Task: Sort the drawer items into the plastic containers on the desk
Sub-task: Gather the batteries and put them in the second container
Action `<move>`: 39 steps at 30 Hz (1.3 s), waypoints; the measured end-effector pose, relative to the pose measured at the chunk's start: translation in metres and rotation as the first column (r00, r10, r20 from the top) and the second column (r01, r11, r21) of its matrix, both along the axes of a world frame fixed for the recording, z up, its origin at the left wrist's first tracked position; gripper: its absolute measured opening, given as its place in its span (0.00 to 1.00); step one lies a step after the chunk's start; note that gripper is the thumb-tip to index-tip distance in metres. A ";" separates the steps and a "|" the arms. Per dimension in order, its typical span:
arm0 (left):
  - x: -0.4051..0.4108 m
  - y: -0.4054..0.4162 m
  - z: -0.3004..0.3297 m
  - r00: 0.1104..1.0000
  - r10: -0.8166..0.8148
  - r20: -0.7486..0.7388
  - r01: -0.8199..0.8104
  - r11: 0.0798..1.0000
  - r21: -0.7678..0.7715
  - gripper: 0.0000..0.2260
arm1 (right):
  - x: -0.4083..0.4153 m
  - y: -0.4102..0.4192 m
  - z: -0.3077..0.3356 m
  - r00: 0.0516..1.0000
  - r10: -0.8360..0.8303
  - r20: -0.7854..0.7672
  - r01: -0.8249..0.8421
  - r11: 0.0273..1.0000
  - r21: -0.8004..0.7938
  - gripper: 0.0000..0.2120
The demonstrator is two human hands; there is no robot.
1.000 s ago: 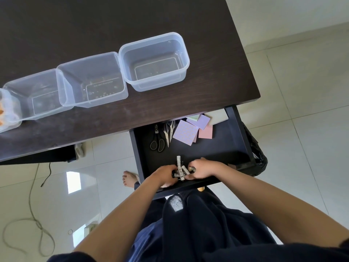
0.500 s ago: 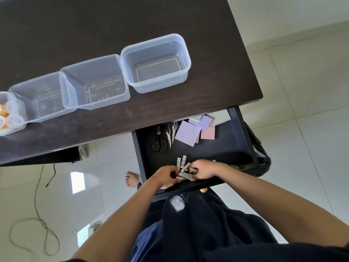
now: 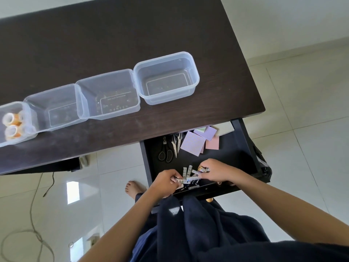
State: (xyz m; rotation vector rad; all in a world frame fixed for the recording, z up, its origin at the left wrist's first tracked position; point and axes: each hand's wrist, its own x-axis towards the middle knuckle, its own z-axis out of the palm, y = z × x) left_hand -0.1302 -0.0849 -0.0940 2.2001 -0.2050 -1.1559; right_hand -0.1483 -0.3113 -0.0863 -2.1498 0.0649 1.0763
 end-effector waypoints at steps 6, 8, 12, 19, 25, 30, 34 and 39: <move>0.023 0.040 0.038 0.989 0.105 0.103 -0.093 0.990 -0.109 0.07 | 0.033 0.030 0.038 0.992 -0.074 0.106 0.068 0.996 0.062 0.18; 0.037 0.059 0.052 0.979 0.165 0.122 -0.146 0.977 -0.156 0.07 | 0.049 0.049 0.055 0.989 -0.075 0.126 0.066 0.995 0.075 0.17; 0.066 0.105 0.081 0.948 0.272 0.163 -0.233 0.946 -0.225 0.06 | 0.079 0.097 0.094 0.976 -0.153 0.157 0.128 0.979 0.160 0.19; 0.121 0.190 0.124 0.878 0.382 0.287 -0.288 0.902 -0.322 0.06 | 0.131 0.193 0.151 0.934 -0.300 0.196 0.215 0.906 0.364 0.09; 0.175 0.242 0.147 0.792 0.516 0.326 -0.388 0.838 -0.383 0.06 | 0.199 0.285 0.154 0.854 -0.436 0.283 0.313 0.866 0.390 0.13; 0.221 0.271 0.147 0.722 0.496 0.482 -0.442 0.867 -0.229 0.05 | 0.249 0.334 0.150 0.796 -0.428 0.427 0.322 0.898 0.301 0.14; 0.244 0.284 0.135 0.755 0.459 0.468 -0.421 0.887 -0.191 0.07 | 0.267 0.348 0.141 0.795 -0.324 0.513 0.299 0.945 0.133 0.13; 0.252 0.289 0.123 0.814 0.385 0.436 -0.355 0.923 -0.151 0.11 | 0.274 0.360 0.132 0.824 -0.206 0.528 0.232 0.973 0.017 0.07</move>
